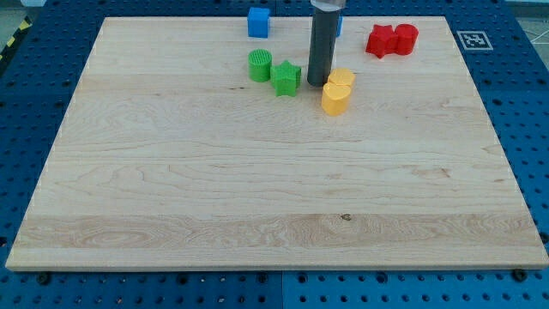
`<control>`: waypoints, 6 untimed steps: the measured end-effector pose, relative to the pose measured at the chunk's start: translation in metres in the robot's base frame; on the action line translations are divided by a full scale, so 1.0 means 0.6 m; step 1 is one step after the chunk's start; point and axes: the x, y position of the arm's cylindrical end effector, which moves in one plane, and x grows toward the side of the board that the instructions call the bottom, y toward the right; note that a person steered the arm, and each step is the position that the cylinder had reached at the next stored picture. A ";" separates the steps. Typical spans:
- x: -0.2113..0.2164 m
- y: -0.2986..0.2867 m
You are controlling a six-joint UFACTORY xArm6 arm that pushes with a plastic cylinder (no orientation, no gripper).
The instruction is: Nudge the green circle down
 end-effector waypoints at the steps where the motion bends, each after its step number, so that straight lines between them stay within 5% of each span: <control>1: -0.034 0.000; 3: -0.128 -0.053; 6: -0.128 -0.192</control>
